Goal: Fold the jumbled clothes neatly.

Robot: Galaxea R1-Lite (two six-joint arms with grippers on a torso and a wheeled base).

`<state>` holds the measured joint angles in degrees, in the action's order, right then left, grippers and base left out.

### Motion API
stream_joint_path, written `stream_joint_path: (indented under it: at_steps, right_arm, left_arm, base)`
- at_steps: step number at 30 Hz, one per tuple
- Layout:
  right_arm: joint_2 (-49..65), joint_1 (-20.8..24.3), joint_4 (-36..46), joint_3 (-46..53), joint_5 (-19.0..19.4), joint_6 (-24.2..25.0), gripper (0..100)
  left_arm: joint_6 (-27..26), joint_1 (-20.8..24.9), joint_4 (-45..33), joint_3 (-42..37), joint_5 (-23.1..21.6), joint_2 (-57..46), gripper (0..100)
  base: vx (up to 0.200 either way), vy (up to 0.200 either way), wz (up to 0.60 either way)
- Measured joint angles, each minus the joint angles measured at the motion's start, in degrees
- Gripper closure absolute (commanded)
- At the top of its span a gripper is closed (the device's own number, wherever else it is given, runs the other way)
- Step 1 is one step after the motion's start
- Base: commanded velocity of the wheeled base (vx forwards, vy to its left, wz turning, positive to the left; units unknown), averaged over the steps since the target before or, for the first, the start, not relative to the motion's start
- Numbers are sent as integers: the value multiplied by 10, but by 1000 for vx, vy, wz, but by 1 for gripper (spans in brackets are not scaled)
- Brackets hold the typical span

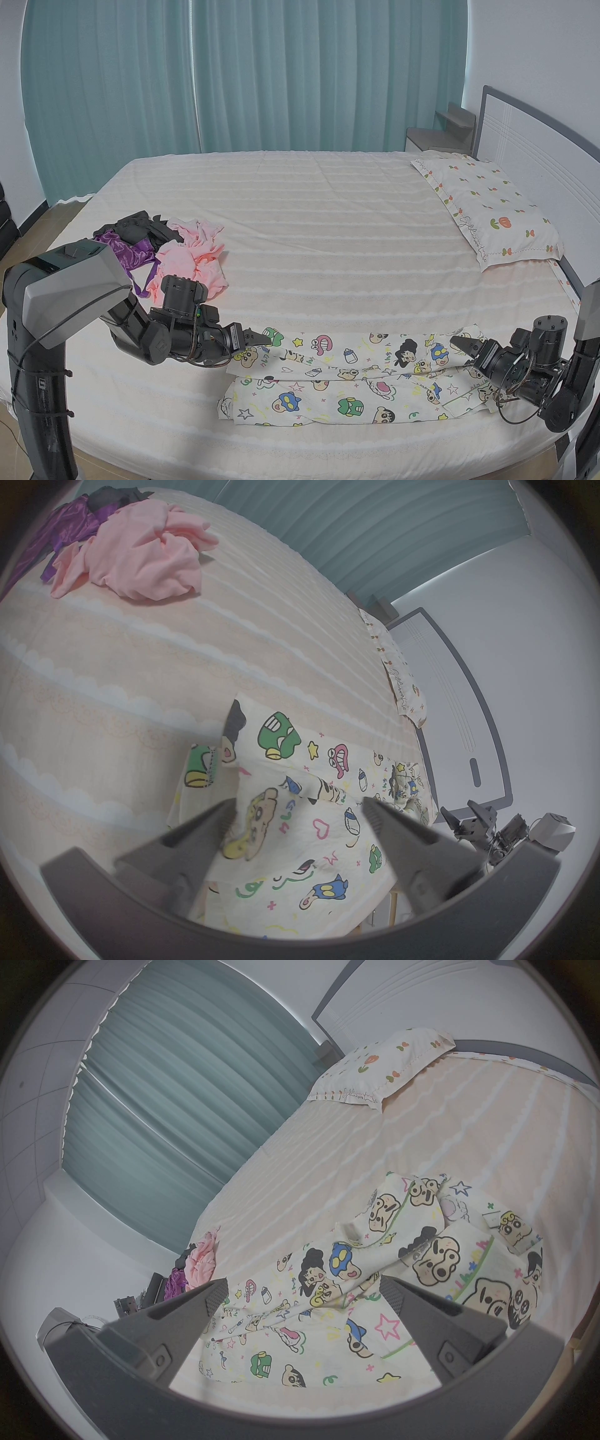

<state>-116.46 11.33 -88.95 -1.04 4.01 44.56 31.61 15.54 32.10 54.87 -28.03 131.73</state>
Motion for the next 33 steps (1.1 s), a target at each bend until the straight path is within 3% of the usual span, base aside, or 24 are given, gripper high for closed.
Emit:
stream_joint_path:
  at_steps: [14,33]
  right_arm:
    - [-10,0,0,0,1,0,0]
    - [-10,1,0,0,1,0,0]
  left_arm:
    - [3,-3,3,-7,29,-32,100]
    - [1,6,122,7,62,-54,100]
  base:
    - [0,0,0]
    - [0,0,0]
